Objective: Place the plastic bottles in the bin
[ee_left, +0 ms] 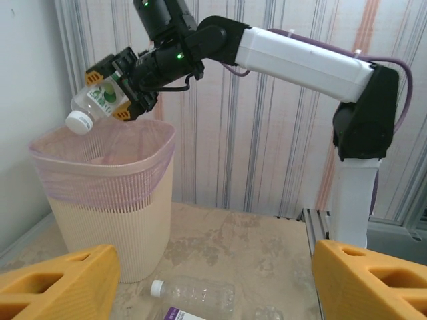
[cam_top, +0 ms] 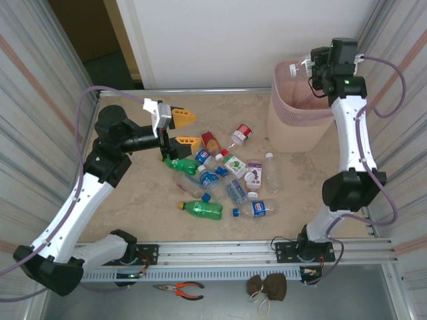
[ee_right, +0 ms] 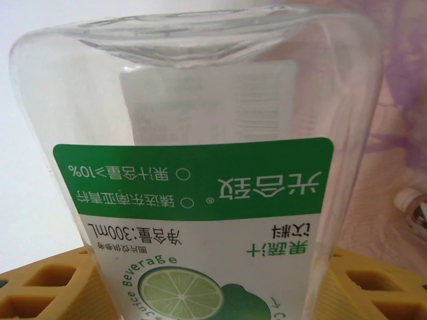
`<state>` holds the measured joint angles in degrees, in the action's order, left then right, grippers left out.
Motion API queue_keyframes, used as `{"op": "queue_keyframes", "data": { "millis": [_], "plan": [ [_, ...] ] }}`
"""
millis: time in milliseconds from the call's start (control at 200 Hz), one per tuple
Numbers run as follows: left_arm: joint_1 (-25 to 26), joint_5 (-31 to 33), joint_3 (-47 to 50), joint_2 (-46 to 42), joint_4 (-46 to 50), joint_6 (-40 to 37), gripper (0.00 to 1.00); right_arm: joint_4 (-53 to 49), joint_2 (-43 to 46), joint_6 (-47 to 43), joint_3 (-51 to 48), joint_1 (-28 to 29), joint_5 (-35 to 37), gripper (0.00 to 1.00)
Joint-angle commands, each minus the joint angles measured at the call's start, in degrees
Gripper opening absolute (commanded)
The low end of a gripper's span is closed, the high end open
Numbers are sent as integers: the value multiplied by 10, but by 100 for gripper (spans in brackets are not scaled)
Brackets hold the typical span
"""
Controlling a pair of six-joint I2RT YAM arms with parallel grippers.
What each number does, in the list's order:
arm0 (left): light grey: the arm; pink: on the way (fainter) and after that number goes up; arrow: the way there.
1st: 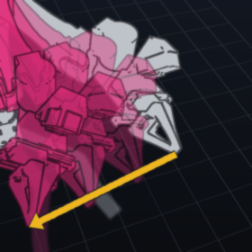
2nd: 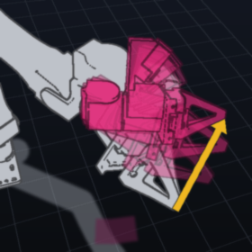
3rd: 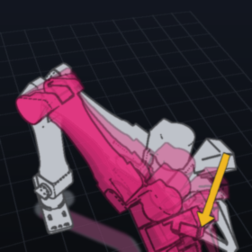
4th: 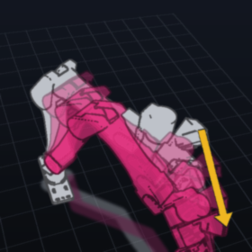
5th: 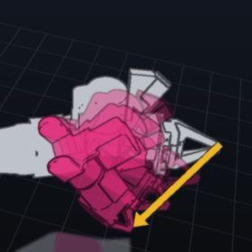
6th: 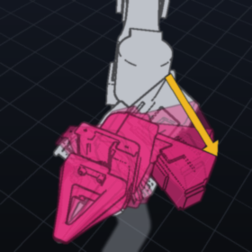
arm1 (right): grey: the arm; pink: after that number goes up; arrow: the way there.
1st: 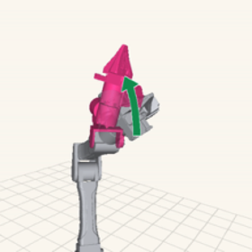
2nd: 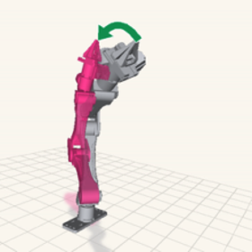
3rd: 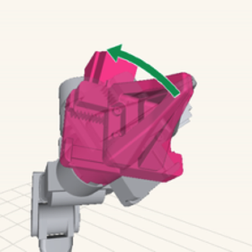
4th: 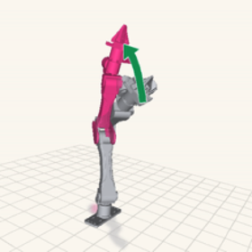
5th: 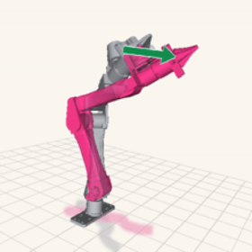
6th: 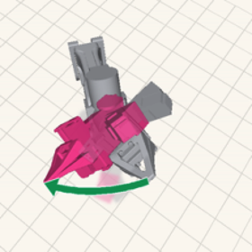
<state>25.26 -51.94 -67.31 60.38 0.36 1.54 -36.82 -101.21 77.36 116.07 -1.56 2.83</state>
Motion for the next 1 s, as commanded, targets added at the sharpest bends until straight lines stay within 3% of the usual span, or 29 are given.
{"op": "queue_keyframes", "data": {
  "millis": [0,456,782,997],
  "plan": [
    [-6,17,11,-15,-1,1,76,-76,-46,70,52,1,-8,45],
    [-21,51,35,-22,8,6,76,-141,-195,140,148,1,-18,50],
    [-29,106,52,-27,30,16,76,-148,-262,164,145,-4,-34,55],
    [-47,159,60,-24,59,71,76,-150,-283,169,137,-8,-42,62]
  ]
}}
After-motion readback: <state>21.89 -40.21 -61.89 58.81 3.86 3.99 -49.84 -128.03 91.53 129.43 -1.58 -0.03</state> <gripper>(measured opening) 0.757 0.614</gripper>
